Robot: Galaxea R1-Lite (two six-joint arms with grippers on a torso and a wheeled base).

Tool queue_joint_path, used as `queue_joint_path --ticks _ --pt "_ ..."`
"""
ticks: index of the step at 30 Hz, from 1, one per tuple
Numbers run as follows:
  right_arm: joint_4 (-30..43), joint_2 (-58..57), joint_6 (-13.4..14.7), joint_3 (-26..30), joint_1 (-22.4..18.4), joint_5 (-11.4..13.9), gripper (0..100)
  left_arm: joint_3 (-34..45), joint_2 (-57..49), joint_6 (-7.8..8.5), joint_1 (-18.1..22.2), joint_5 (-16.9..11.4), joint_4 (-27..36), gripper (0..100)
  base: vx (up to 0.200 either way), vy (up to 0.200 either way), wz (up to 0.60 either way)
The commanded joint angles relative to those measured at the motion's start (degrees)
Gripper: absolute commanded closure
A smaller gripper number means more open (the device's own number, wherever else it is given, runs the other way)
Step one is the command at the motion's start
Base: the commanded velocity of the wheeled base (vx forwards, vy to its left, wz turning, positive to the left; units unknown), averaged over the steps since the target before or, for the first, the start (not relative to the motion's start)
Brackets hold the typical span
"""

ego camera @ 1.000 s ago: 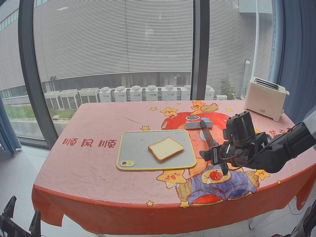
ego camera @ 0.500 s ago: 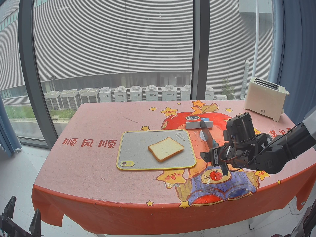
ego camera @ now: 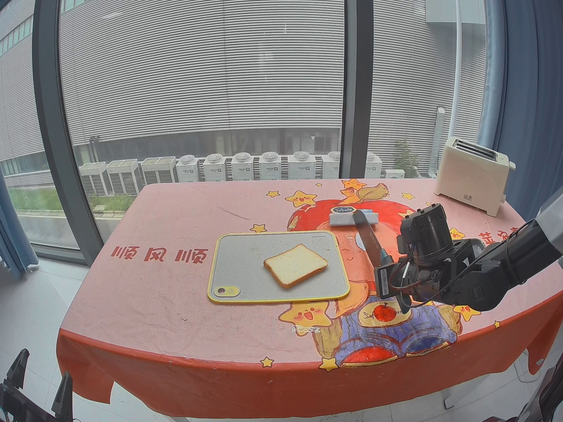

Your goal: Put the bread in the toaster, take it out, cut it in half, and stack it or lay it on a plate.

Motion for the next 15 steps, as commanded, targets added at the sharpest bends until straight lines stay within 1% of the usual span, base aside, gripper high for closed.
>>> queue_joint_path --ticks 1,15 --pt "0.1 -0.4 -0.1 0.0 0.1 0.2 100 1.0 -0.9 -0.02 0.0 0.0 0.0 0 0.0 0.0 0.0" --pt "-0.4 -3.7 -0.2 -0.1 -0.3 0.2 100 1.0 -0.9 -0.02 0.0 0.0 0.0 0 0.0 0.0 0.0"
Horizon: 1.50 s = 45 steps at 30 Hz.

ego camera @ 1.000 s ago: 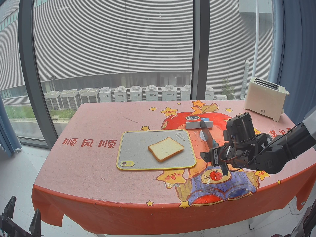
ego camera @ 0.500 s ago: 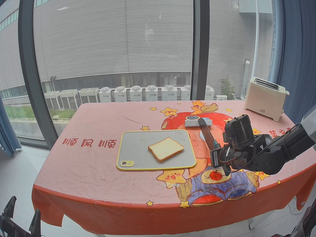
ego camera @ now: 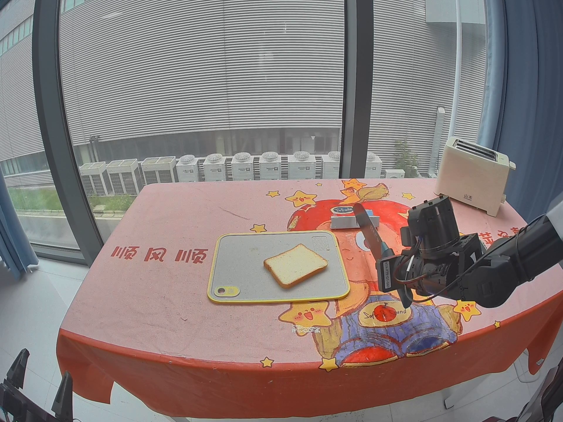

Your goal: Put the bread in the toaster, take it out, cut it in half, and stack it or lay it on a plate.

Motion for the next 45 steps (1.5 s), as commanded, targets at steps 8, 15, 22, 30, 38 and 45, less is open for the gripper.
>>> queue_joint_path --ticks 8,15,22,30,38,45 --pt "0.2 -5.7 -0.1 1.1 0.1 0.2 100 1.0 -0.9 -0.02 0.0 0.0 0.0 0 0.0 0.0 0.0" --pt "0.1 -8.5 -0.6 3.3 0.1 0.7 100 1.0 -0.9 -0.02 0.0 0.0 0.0 0 0.0 0.0 0.0" --pt "0.0 -10.6 -0.7 6.3 0.5 0.8 100 1.0 -0.9 -0.02 0.0 0.0 0.0 0 0.0 0.0 0.0" --pt "0.1 -12.6 -0.8 8.3 0.5 0.9 100 1.0 -0.9 -0.02 0.0 0.0 0.0 0 0.0 0.0 0.0" --pt "0.1 -15.0 -0.9 8.8 1.9 0.9 100 1.0 -0.9 -0.02 0.0 0.0 0.0 0 0.0 0.0 0.0" --pt "0.3 -17.2 -1.0 9.8 2.4 1.4 100 1.0 -0.9 -0.02 0.0 0.0 0.0 0 0.0 0.0 0.0"
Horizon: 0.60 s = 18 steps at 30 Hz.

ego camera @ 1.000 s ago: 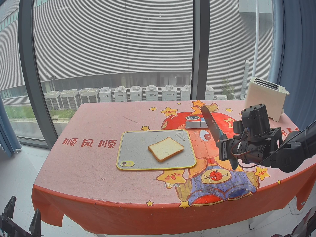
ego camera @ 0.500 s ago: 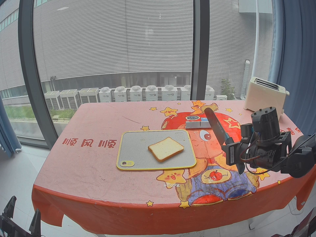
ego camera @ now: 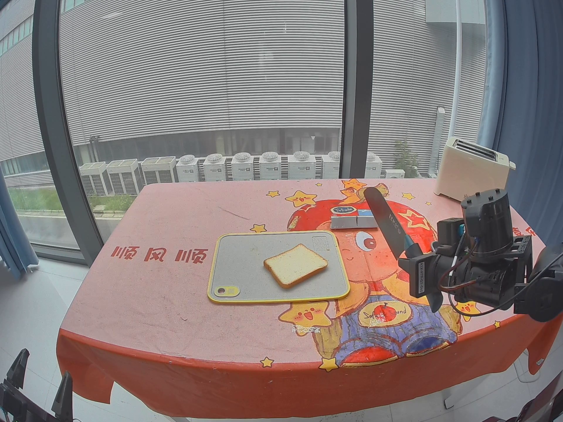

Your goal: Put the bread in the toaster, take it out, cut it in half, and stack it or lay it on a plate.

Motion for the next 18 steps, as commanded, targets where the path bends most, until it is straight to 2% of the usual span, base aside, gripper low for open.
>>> queue_joint_path --ticks 1,10,14,18 --pt "-0.3 -1.7 0.0 0.9 0.5 0.4 100 1.0 -0.9 -0.02 0.0 0.1 0.0 0 0.0 0.0 0.0" --pt "-0.3 -2.6 -2.2 2.3 4.7 0.5 100 1.0 -0.9 -0.02 0.0 0.0 0.0 0 0.0 0.0 0.0" --pt "-0.3 -2.6 -2.6 2.5 5.3 0.6 100 1.0 -0.9 -0.02 0.0 0.1 0.0 0 0.0 0.0 0.0" --pt "-0.5 -2.1 -3.2 2.3 6.6 3.0 100 1.0 -0.9 -0.02 0.0 0.0 0.0 0 0.0 0.0 0.0"
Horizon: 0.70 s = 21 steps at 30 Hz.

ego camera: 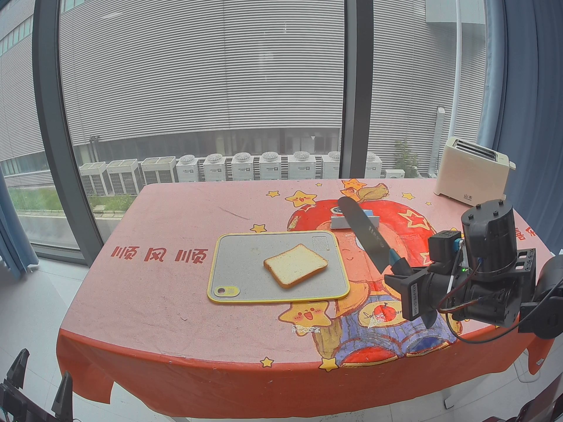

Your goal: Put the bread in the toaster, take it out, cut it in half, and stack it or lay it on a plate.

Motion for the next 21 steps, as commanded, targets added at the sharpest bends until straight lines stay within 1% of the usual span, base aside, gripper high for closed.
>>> queue_joint_path --ticks 1,5,8,9,12,14,15,16,17,19,21 --pt "-0.2 0.3 -0.4 -0.1 1.0 1.3 100 1.0 -0.9 -0.02 0.0 0.0 0.0 0 0.0 0.0 0.0" --pt "-0.2 0.4 -2.1 0.8 2.1 4.0 100 1.0 -0.9 -0.02 0.0 0.0 0.1 0 0.0 0.0 0.0" --pt "-0.2 0.5 -2.6 0.3 2.2 5.0 100 1.0 -0.9 0.07 0.0 0.0 0.1 0 0.0 0.0 0.0" --pt "-0.2 0.7 -3.3 -0.4 2.1 6.6 100 0.9 -0.9 0.07 0.0 0.0 0.1 0 0.0 0.0 0.0" --pt "-0.2 1.4 -3.5 -1.5 1.8 8.6 100 1.0 -0.9 0.07 0.0 -0.1 -0.1 0 0.0 0.0 0.0" --pt "-0.2 1.5 -4.1 -2.0 1.2 10.3 100 1.0 -0.9 0.07 0.0 -0.2 -0.1 0 0.0 0.0 0.0" --pt "-0.2 1.4 -4.8 -2.0 1.1 11.7 100 1.0 -0.9 0.07 0.0 -0.2 -0.1 0 0.0 0.0 0.0" --pt "-0.2 1.3 -5.1 -2.0 0.9 12.6 100 1.0 -0.9 0.07 0.0 -0.2 -0.1 0 0.0 0.0 0.0" --pt "-0.2 1.3 -5.1 -2.0 0.9 12.6 100 1.0 -0.9 0.07 0.0 -0.2 -0.1 0 0.0 0.0 0.0" --pt "-0.2 1.5 -5.9 -2.4 0.1 13.9 100 1.0 -0.9 0.07 0.0 -0.2 -0.2 0 0.0 0.0 0.0" --pt "0.1 2.1 -6.3 -3.7 -0.1 13.9 100 1.0 -0.9 -0.02 0.0 -0.2 -0.3 0 0.0 0.0 0.0"
